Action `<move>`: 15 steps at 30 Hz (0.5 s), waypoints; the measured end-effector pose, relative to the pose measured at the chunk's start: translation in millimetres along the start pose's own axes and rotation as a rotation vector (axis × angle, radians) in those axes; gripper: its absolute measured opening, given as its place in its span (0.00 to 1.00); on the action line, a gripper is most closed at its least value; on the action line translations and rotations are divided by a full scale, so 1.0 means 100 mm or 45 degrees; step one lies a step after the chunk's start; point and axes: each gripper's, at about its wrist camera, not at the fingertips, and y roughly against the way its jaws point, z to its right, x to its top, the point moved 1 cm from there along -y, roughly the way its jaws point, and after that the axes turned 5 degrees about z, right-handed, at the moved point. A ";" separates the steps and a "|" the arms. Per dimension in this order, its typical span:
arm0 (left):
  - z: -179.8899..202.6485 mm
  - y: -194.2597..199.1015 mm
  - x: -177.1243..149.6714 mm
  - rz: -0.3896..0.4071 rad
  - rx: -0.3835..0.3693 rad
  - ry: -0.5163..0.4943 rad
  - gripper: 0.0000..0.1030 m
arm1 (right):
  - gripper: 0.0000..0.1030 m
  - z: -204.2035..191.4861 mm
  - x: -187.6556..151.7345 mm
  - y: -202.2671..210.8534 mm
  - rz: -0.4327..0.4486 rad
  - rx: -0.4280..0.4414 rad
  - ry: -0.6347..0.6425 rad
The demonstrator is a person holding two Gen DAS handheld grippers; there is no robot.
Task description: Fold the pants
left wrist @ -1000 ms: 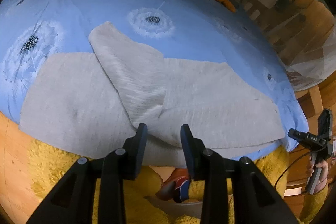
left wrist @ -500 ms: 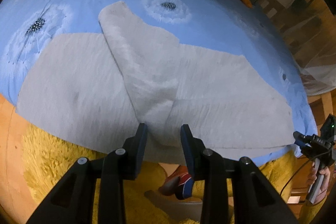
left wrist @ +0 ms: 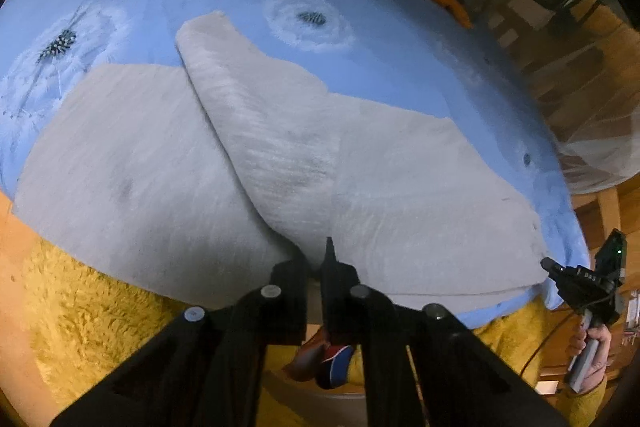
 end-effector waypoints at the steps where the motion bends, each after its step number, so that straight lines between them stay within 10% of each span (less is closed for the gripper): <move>1: 0.02 0.05 0.00 0.016 -0.003 -0.019 0.04 | 0.02 -0.03 0.01 0.06 0.022 -0.006 0.027; 15: -0.06 -0.07 -0.24 -0.101 0.092 -0.079 0.12 | 0.04 0.05 -0.16 -0.16 -0.106 -0.225 0.200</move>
